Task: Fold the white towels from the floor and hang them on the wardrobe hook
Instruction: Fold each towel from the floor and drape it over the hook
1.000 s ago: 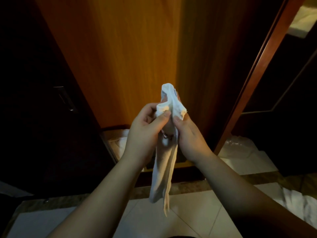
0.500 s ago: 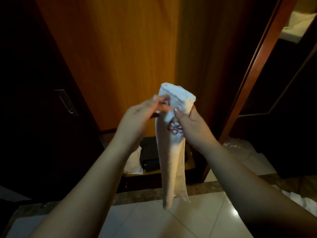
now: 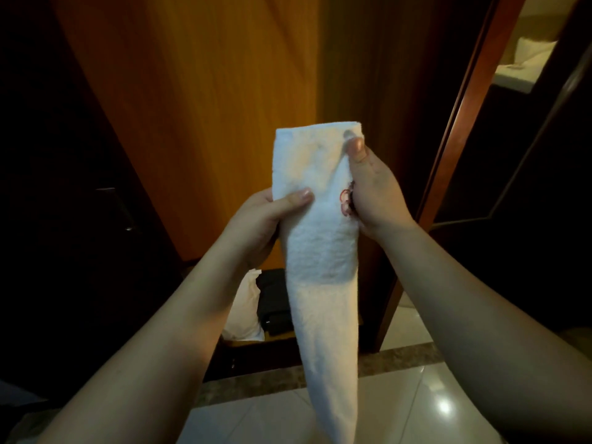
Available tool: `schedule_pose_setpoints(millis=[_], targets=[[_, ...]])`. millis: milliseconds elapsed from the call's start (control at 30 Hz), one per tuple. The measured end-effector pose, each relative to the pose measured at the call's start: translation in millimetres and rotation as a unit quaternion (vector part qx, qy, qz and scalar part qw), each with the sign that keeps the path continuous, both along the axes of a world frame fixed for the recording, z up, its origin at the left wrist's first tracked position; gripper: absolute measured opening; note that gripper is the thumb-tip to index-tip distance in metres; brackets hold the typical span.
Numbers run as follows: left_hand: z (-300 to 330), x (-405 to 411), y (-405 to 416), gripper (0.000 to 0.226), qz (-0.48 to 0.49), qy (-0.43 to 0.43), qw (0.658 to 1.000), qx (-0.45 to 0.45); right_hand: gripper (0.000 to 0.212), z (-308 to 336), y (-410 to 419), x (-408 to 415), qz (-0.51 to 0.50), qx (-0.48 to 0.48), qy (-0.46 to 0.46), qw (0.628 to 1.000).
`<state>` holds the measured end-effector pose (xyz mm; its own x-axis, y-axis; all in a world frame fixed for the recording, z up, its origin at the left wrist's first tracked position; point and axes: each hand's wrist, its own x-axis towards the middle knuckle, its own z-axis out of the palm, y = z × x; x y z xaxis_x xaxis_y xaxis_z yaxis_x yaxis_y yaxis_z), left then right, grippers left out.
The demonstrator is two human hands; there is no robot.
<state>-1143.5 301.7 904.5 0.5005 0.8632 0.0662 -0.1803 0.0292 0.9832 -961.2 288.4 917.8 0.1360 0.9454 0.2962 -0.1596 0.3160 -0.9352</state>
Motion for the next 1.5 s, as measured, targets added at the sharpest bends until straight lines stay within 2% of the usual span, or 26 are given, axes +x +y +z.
schedule_pose_setpoints(millis=[67, 133, 233, 300, 400, 467, 533, 633, 700, 767, 867, 1000, 1100, 1167, 1267, 1333, 1400, 1500], targets=[[4, 4, 2, 0.028, 0.011, -0.03, 0.999, -0.006, 0.084, -15, 5, 7, 0.033, -0.031, 0.071, 0.996], [9, 8, 6, 0.037, 0.03, -0.071, 0.997, -0.026, 0.093, -40, 6, 11, 0.101, -0.093, 0.071, 0.988], [22, 6, 18, 0.062, 0.063, -0.098, 0.992, -0.054, 0.105, -82, -2, 6, 0.188, -0.185, 0.08, 0.961], [29, 3, 27, 0.06, 0.089, -0.092, 0.99, -0.065, 0.108, -99, -7, 2, 0.212, -0.212, 0.07, 0.951], [40, -1, 40, 0.043, 0.132, -0.096, 0.983, -0.08, 0.105, -99, -6, -7, 0.218, -0.211, -0.016, 0.953], [48, -3, 45, 0.036, 0.156, -0.084, 0.981, -0.08, 0.09, -93, -2, -11, 0.183, -0.209, -0.098, 0.956], [56, -4, 51, 0.031, 0.17, -0.068, 0.98, -0.08, 0.074, -90, 3, -12, 0.162, -0.208, -0.142, 0.954], [67, -7, 57, 0.024, 0.182, -0.061, 0.978, -0.083, 0.068, -89, 7, -11, 0.154, -0.203, -0.121, 0.959], [74, -8, 59, 0.026, 0.186, -0.059, 0.977, -0.086, 0.062, -87, 8, -10, 0.179, -0.202, -0.094, 0.958], [80, -7, 61, 0.029, 0.189, -0.058, 0.976, -0.088, 0.049, -86, 9, -8, 0.21, -0.207, -0.095, 0.951], [87, -5, 67, 0.031, 0.204, -0.047, 0.973, -0.093, 0.044, -81, 11, -4, 0.231, -0.221, -0.104, 0.942], [91, -1, 79, 0.019, 0.215, -0.035, 0.969, -0.119, 0.048, -73, 11, 3, 0.229, -0.219, -0.126, 0.94], [93, 4, 86, 0.024, 0.225, -0.021, 0.965, -0.136, 0.059, -70, 12, 8, 0.212, -0.225, -0.147, 0.939], [94, 6, 91, 0.033, 0.229, -0.007, 0.964, -0.136, 0.061, -71, 10, 11, 0.212, -0.228, -0.116, 0.943], [94, 9, 99, 0.045, 0.237, 0.008, 0.961, -0.144, 0.086, -75, 7, 12, 0.241, -0.248, -0.005, 0.938], [94, 10, 104, 0.047, 0.246, 0.011, 0.959, -0.143, 0.094, -76, 6, 13, 0.273, -0.256, 0.062, 0.925], [94, 10, 108, 0.047, 0.262, 0.021, 0.955, -0.136, 0.094, -74, 3, 14, 0.306, -0.272, 0.086, 0.908], [91, 8, 117, 0.052, 0.281, 0.035, 0.947, -0.148, 0.101, -68, -1, 14, 0.328, -0.299, 0.068, 0.893]])
